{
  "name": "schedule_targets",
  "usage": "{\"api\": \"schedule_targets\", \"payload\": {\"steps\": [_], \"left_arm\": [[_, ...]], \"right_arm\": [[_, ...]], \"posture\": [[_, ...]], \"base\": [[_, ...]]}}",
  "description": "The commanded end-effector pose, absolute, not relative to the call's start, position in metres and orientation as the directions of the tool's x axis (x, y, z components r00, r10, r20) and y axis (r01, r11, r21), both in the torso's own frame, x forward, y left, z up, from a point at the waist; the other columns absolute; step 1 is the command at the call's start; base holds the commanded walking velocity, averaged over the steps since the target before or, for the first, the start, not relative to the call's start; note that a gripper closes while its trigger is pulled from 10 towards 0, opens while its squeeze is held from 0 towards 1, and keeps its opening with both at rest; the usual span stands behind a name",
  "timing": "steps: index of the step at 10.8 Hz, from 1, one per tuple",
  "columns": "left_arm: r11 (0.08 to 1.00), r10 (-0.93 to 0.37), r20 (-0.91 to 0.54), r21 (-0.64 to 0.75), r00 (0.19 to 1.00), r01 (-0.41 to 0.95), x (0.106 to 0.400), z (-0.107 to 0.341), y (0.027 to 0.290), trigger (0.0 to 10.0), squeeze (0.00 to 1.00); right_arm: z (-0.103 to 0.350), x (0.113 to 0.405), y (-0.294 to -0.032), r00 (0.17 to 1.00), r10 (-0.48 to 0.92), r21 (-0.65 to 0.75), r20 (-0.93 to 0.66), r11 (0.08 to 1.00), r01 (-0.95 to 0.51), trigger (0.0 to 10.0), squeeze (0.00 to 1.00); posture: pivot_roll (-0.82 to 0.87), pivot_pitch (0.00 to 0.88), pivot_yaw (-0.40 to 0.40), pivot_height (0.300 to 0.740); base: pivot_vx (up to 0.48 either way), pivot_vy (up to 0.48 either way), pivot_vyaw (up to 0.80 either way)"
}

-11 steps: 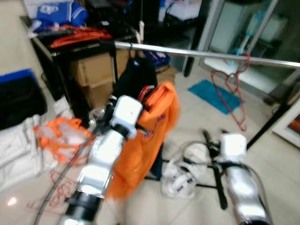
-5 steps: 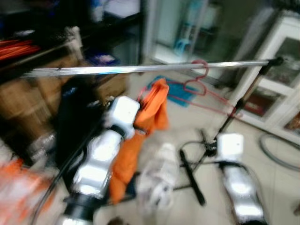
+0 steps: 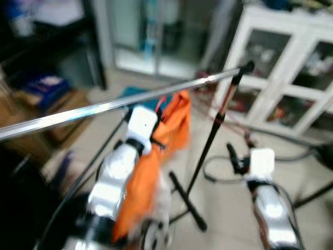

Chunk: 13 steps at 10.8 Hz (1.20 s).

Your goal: Hang hanger

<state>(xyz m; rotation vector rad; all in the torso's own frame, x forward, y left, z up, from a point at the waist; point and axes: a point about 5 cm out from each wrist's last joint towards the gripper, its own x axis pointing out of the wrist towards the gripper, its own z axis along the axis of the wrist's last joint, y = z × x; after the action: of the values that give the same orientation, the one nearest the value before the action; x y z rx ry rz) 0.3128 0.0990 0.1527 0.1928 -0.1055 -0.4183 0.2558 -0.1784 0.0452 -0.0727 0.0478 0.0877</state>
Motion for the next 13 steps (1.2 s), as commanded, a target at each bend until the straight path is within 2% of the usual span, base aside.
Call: {"api": "schedule_targets", "payload": {"steps": [1, 2, 4, 7, 13], "left_arm": [[0.929, -0.366, 0.371, 0.197, 0.854, 0.312, 0.322, 0.247, 0.096, 10.0, 0.0], [0.948, -0.314, 0.418, 0.187, 0.852, 0.258, 0.324, 0.262, 0.102, 10.0, 0.0], [0.956, -0.29, 0.426, 0.177, 0.857, 0.236, 0.321, 0.264, 0.101, 10.0, 0.0], [0.935, -0.354, 0.339, 0.158, 0.871, 0.318, 0.313, 0.242, 0.084, 10.0, 0.0], [0.958, -0.274, 0.242, 0.156, 0.931, 0.241, 0.317, 0.206, 0.087, 10.0, 0.0]], "right_arm": [[0.049, 0.251, -0.177, 0.993, 0.1, -0.089, -0.057, 0.991, -0.105, 10.0, 0.0], [0.049, 0.25, -0.177, 0.992, 0.109, -0.091, -0.065, 0.989, -0.114, 10.0, 0.0], [0.047, 0.249, -0.177, 0.99, 0.118, -0.093, -0.082, 0.988, -0.126, 10.0, 0.0], [0.046, 0.248, -0.175, 0.987, 0.128, -0.093, -0.103, 0.986, -0.137, 10.0, 0.0], [0.041, 0.247, -0.174, 0.978, 0.151, -0.085, -0.144, 0.983, -0.164, 10.0, 0.0]], "posture": [[0.02, 0.0, -0.044, 0.74], [0.02, 0.0, -0.047, 0.74], [0.03, 0.0, -0.051, 0.74], [0.03, 0.0, -0.054, 0.74], [0.03, 0.0, -0.054, 0.74]], "base": [[0.0, 0.0, 0.0], [0.0, 0.0, 0.0], [0.0, 0.0, 0.0], [0.0, 0.0, 0.0], [0.0, 0.0, 0.0]]}}
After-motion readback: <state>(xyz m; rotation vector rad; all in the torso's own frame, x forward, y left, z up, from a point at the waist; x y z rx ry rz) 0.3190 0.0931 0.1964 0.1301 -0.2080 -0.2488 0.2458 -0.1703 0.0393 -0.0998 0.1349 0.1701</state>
